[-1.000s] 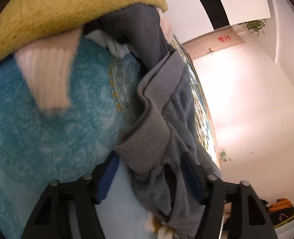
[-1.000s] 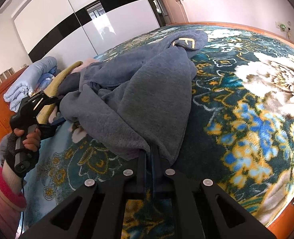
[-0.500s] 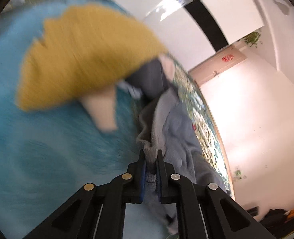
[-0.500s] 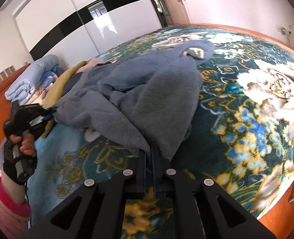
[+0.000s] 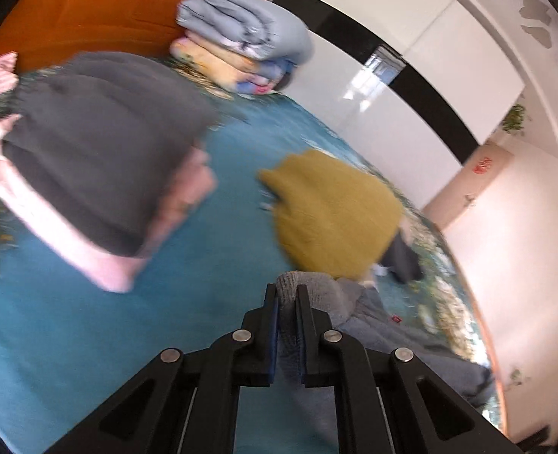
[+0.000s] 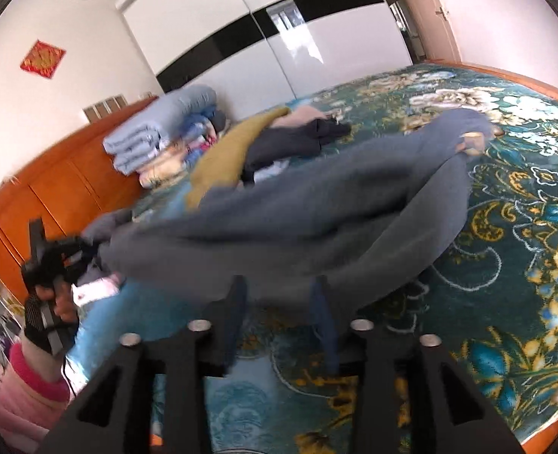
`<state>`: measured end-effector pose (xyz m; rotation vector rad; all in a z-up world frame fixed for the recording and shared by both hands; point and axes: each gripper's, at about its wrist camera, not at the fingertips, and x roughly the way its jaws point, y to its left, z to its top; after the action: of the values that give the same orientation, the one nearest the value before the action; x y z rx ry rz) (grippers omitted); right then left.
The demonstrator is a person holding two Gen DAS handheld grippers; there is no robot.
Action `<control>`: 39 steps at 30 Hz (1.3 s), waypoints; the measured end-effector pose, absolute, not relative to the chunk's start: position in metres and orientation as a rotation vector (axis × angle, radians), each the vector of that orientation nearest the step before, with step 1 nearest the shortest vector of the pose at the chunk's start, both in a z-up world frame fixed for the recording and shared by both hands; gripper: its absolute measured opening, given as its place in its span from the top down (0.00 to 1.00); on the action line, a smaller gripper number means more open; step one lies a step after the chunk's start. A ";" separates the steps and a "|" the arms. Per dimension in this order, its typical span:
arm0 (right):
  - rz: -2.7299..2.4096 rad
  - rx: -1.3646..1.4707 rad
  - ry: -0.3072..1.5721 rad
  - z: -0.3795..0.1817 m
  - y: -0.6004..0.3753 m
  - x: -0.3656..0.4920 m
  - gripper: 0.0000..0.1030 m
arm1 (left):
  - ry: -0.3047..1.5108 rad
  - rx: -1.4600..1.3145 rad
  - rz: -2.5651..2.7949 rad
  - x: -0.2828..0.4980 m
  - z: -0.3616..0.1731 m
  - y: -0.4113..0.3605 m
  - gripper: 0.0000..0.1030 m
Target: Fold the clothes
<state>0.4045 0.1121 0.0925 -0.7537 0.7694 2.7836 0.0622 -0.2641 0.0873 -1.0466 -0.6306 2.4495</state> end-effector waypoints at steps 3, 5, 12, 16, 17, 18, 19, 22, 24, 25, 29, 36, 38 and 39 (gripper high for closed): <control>2.723 -0.699 0.802 0.095 0.132 0.414 0.52 | -0.669 -1.103 2.439 0.066 0.071 -0.286 0.92; 2.620 -0.692 0.841 0.092 0.155 0.418 0.52 | -0.675 -1.140 2.432 0.068 0.062 -0.280 0.92; 2.442 -0.645 1.043 0.092 0.230 0.403 0.52 | -0.627 -1.174 2.427 0.067 0.060 -0.266 0.92; 2.455 -0.658 1.060 0.101 0.247 0.376 0.52 | -0.640 -1.197 2.414 0.065 0.058 -0.270 0.92; 2.459 -0.672 1.056 0.102 0.249 0.368 0.52 | -0.641 -1.198 2.412 0.064 0.057 -0.270 0.92; 2.464 -0.688 1.052 0.103 0.250 0.361 0.56 | -0.642 -1.199 2.409 0.064 0.055 -0.269 0.92; 2.469 -0.718 1.053 0.102 0.248 0.357 0.70 | -0.642 -1.198 2.406 0.063 0.054 -0.269 0.92; 2.460 -0.789 1.047 0.097 0.244 0.345 0.87 | -0.640 -1.183 2.402 0.063 0.054 -0.269 0.92; 2.450 -0.789 1.028 0.102 0.243 0.344 0.91 | -0.642 -1.169 2.394 0.063 0.056 -0.268 0.92; 2.448 -0.778 1.016 0.107 0.244 0.344 0.92 | -0.644 -1.159 2.389 0.063 0.056 -0.267 0.92; 2.533 -0.670 0.966 0.157 0.247 0.337 0.94 | -0.646 -1.108 2.364 0.065 0.060 -0.268 0.92; 2.795 -0.396 0.644 0.266 0.200 0.322 0.94 | -0.649 -1.058 2.356 0.063 0.066 -0.274 0.92; 2.778 -0.391 0.598 0.269 0.199 0.315 0.94 | -0.662 -1.065 2.349 0.059 0.064 -0.275 0.92; 2.754 -0.415 0.597 0.265 0.203 0.310 0.94 | -0.666 -1.070 2.341 0.057 0.063 -0.276 0.91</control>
<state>0.3103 0.2028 0.2647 -0.4154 0.5969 2.7543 0.0572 -0.2756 0.0626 -1.0696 -0.6661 2.3412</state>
